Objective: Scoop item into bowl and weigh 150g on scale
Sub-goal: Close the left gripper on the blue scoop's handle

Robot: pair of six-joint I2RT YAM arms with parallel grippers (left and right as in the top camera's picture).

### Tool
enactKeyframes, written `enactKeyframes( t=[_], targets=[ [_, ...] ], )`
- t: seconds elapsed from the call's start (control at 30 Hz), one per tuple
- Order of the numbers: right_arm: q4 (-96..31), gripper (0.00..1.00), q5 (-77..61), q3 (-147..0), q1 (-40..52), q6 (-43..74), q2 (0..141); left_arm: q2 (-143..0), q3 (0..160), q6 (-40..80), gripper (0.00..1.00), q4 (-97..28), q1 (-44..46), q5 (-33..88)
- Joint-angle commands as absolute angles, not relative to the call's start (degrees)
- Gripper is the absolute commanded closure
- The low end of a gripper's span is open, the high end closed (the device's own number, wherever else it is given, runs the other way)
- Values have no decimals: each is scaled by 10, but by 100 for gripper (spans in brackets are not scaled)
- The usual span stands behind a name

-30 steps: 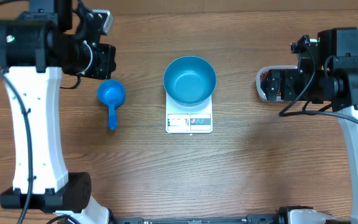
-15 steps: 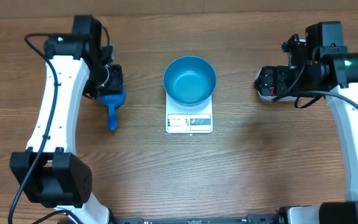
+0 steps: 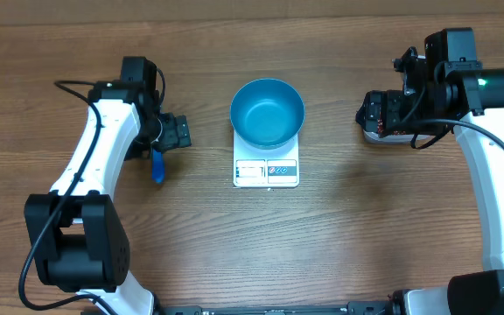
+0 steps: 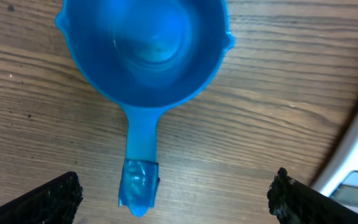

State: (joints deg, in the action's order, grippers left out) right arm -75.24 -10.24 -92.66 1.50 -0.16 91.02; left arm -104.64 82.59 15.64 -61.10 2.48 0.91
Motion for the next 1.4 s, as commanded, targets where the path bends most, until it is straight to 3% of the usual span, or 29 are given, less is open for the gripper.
enactKeyframes(
  t=[0.0, 0.33, 0.77, 0.83, 1.0, 1.2, 1.37],
  targets=[
    [-750, 0, -106, -929, 13, 1, 912, -1046, 780, 171, 1, -566, 22, -37],
    [-749, 0, -106, -929, 13, 1, 915, -1046, 731, 158, 0, -499, 21, -44],
    [-751, 0, -106, -929, 13, 0, 915, -1046, 749, 120, 0, -488, -38, 77],
    [-751, 0, -106, -929, 13, 0, 915, -1046, 748, 120, 8, -488, -40, 74],
    [-751, 0, -106, -929, 13, 1, 915, -1046, 734, 120, 43, -488, -37, 71],
    [-753, 0, -106, -929, 13, 1, 915, -1046, 701, 124, 43, -455, -29, 71],
    [-753, 0, -106, -929, 13, 1, 915, -1046, 698, 124, 48, -443, -29, 72]
  ],
)
